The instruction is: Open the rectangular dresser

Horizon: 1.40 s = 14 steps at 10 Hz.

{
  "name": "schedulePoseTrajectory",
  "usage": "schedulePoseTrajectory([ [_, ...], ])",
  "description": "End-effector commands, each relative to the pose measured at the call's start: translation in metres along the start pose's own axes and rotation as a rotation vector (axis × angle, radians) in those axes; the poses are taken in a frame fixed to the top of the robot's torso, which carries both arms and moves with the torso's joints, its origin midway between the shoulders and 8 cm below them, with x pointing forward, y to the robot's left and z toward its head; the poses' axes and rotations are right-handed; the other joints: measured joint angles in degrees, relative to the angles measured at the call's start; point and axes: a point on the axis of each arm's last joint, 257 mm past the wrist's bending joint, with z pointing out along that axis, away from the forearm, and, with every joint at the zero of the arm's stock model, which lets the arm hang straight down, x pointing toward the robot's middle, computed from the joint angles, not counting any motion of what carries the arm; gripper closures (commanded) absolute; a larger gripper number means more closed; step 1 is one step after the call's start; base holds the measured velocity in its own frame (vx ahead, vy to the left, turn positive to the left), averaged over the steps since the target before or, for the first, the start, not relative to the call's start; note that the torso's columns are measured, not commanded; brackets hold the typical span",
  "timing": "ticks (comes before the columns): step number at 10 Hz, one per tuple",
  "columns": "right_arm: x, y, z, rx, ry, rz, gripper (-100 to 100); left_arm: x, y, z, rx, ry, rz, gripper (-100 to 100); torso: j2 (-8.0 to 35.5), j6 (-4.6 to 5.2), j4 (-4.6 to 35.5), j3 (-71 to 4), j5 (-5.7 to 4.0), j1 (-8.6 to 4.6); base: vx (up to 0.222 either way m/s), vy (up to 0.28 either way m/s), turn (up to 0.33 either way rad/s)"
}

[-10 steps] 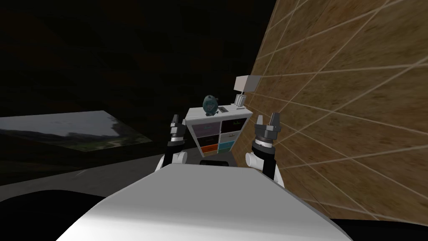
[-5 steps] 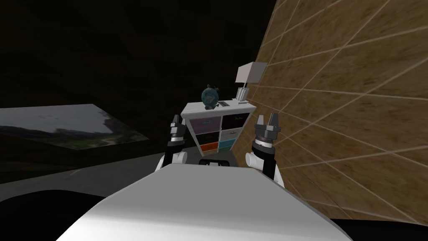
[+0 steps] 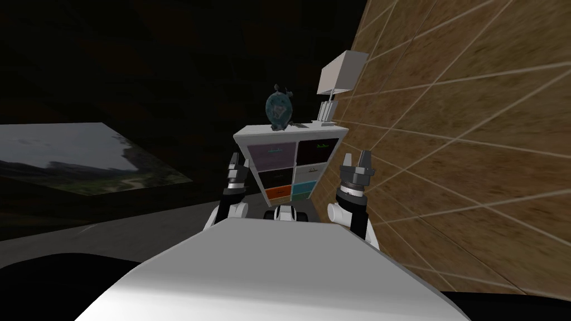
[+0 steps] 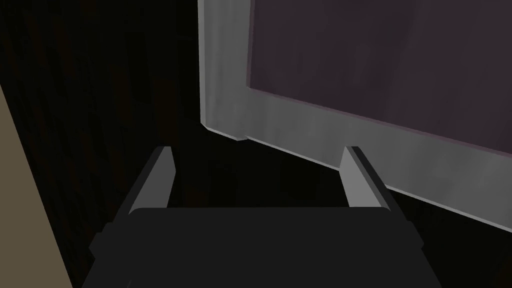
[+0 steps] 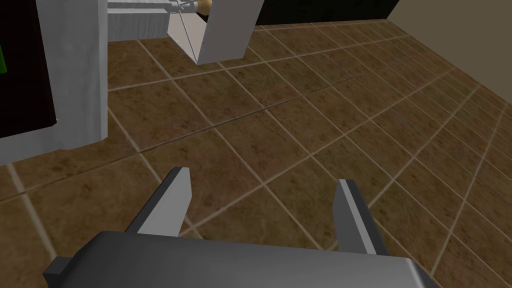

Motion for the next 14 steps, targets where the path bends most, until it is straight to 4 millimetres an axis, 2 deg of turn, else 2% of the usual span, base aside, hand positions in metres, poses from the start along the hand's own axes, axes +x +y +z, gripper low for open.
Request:
schedulePoseTrajectory([
  [1,0.0,0.0,0.0,0.0,0.0,0.0,0,0.006,0.015,-0.005,-0.028,0.066,0.033,-100,0.2,-0.03,0.2,-0.2,-0.03,-0.04,0.001,-0.03,0.005],
  [14,0.0,0.0,0.0,0.0,0.0,0.0,0,-0.003,0.105,-0.039,-0.171,0.108,0.04,-100,0.3,-0.02,0.3,-0.2,-0.03,-0.03,0.003,-0.045,0.01],
])
